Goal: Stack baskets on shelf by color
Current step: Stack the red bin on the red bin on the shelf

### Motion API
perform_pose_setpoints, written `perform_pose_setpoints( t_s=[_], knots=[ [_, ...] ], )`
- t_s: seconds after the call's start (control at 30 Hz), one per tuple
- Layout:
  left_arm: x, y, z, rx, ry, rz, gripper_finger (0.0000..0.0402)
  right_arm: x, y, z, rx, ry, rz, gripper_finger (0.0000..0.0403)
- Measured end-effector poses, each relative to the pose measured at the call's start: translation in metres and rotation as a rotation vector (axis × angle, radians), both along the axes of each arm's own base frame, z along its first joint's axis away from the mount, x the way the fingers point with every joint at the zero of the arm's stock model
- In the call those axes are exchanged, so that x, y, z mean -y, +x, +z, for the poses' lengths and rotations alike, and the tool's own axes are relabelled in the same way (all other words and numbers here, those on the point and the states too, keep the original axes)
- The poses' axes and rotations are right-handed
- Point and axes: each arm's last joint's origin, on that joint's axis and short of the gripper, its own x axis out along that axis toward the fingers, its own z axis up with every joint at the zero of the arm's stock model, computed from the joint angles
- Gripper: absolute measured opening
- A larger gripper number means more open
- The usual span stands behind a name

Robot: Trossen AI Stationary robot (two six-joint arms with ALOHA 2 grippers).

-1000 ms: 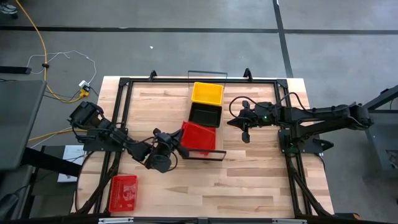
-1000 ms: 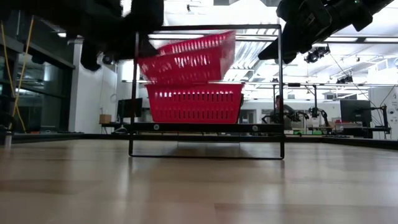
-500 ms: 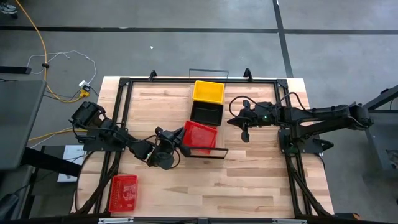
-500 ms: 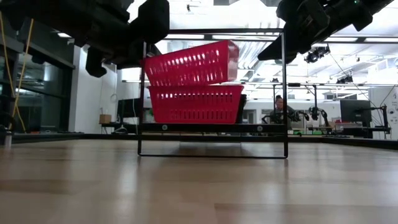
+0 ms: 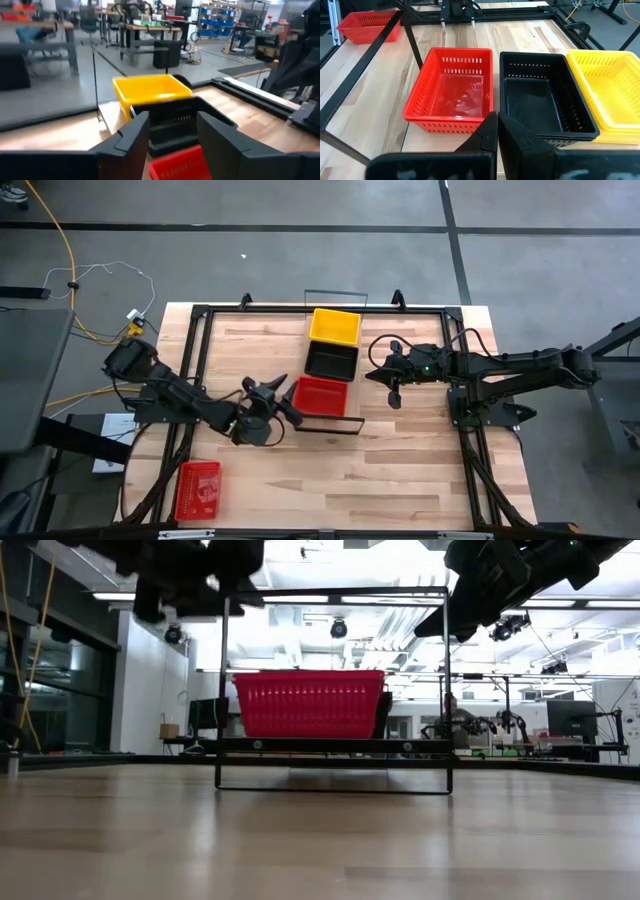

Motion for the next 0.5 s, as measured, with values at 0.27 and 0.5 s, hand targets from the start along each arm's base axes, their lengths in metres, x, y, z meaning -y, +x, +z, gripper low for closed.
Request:
perform_pose_setpoints(
  t_s=[0.27, 0.5],
  knots=[
    [-0.008, -0.025, 0.06, -0.195, 0.111, -0.259, 0.0158, 0.0, 0.0, 0.0, 0.0, 0.0, 0.0, 0.0],
    [-0.031, -0.083, 0.116, -0.112, 0.099, -0.593, 0.0157, 0.0, 0.002, 0.005, 0.054, -0.011, 0.031, 0.0]
  ],
)
